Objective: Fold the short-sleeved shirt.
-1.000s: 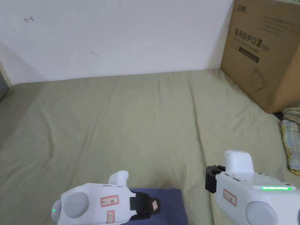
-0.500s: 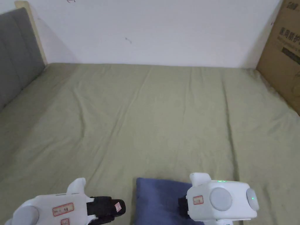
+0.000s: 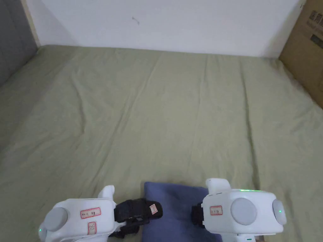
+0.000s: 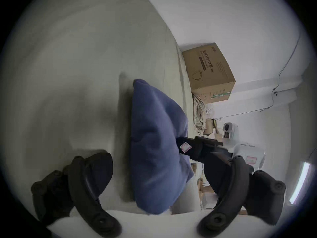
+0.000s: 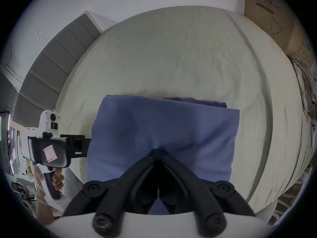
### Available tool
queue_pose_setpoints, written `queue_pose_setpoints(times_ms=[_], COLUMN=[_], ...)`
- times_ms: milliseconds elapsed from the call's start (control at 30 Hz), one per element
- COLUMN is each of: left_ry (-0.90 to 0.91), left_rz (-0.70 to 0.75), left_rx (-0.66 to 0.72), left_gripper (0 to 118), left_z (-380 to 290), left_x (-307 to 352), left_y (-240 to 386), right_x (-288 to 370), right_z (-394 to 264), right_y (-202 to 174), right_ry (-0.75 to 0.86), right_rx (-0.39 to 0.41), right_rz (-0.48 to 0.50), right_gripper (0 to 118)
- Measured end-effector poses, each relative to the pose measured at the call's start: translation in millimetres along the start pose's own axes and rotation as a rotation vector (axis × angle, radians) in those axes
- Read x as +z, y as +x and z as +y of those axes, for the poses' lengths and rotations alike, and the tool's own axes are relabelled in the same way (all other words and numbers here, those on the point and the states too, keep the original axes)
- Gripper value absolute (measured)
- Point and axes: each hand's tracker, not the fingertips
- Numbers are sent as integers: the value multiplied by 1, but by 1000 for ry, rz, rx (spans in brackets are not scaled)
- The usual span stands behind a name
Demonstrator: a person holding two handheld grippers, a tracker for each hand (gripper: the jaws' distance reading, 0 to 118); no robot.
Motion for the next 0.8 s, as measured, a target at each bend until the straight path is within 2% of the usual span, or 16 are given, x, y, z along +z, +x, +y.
queue_pose_setpoints(times_ms=[100, 200, 267, 300, 333, 367, 400, 433, 467, 600, 800], left_ry=[5, -33, -64, -80, -83, -91, -105, -110, -97, -123, -126], left_rz=[-81, -89, -122, -113, -88, -31, 29, 6, -100, -3, 51], left_rx=[21, 39, 33, 38, 36, 27, 24, 84, 127, 53, 34], left_gripper=[110, 109, 98, 76, 42, 29, 29, 29, 28, 25, 25], left_z=[7, 13, 14, 15, 13, 12, 11, 12, 13, 15, 20], left_x=[-16, -33, -44, -50, -54, -59, -65, -68, -63, -61, -46], left_y=[-4, -3, -1, -1, -1, -4, -7, -15, -20, -3, 10], right_x=[0, 0, 1, 1, 1, 0, 0, 0, -1, 6, 53], right_z=[-1, -1, -1, -1, -1, -1, -1, -1, -1, -2, 3], right_y=[3, 7, 10, 10, 10, 11, 11, 12, 14, 13, 1], right_ry=[4, 4, 3, 3, 3, 3, 3, 1, -3, 13, 249], right_rx=[-10, -29, -44, -46, -45, -44, -45, -48, -52, -74, -40], right_rz=[10, 28, 40, 42, 41, 41, 41, 39, 42, 46, 36], right_gripper=[1, 1, 1, 1, 1, 1, 1, 1, 1, 1, 1])
